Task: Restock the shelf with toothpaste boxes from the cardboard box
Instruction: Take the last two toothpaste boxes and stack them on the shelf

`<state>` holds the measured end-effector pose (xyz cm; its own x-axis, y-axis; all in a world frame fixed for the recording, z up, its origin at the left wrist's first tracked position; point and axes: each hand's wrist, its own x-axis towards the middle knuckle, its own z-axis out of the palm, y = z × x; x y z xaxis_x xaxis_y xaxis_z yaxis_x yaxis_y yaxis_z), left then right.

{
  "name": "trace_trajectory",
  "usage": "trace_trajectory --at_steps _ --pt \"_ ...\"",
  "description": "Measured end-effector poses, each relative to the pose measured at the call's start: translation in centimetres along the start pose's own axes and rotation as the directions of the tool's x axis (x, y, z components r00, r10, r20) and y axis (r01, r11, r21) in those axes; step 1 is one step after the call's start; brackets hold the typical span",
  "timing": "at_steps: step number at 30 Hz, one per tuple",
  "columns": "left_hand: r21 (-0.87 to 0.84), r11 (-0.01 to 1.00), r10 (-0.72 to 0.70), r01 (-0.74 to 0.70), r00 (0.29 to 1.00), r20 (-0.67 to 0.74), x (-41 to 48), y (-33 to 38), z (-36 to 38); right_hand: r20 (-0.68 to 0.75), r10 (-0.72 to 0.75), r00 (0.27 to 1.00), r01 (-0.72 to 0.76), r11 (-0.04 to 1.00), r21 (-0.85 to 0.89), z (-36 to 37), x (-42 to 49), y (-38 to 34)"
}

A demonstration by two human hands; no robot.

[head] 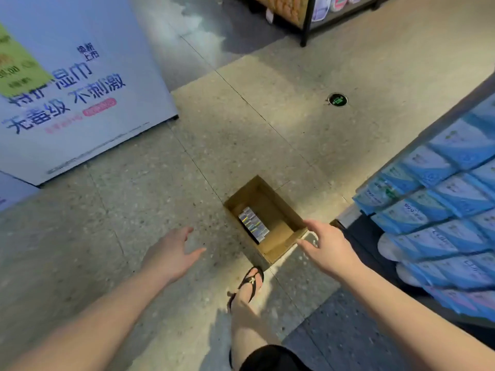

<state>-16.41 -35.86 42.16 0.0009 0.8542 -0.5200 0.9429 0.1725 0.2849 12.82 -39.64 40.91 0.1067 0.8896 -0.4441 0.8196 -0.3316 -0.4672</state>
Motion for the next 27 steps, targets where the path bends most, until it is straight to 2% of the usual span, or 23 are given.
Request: trace_trajectory --at_steps 5,11,19,27 --pt "0.077 0.996 0.040 -0.048 0.994 0.102 8.9 1.8 -2.0 0.019 0.095 0.995 -0.095 0.995 0.038 0.8 7.7 -1.3" --pt "0.170 0.976 0.109 -0.139 0.979 0.170 18.7 4.5 -1.3 0.084 0.097 0.992 -0.099 0.995 0.017 2.0 16.4 -1.2" --pt "0.235 0.937 0.177 -0.260 0.930 0.322 30.6 5.7 5.1 0.138 0.211 0.968 -0.217 0.976 0.029 8.6 25.2 3.0" --pt "0.279 0.860 0.259 -0.428 0.836 0.484 40.9 2.4 13.0 0.175 0.412 0.894 -0.426 0.904 0.047 18.7 30.7 8.4"
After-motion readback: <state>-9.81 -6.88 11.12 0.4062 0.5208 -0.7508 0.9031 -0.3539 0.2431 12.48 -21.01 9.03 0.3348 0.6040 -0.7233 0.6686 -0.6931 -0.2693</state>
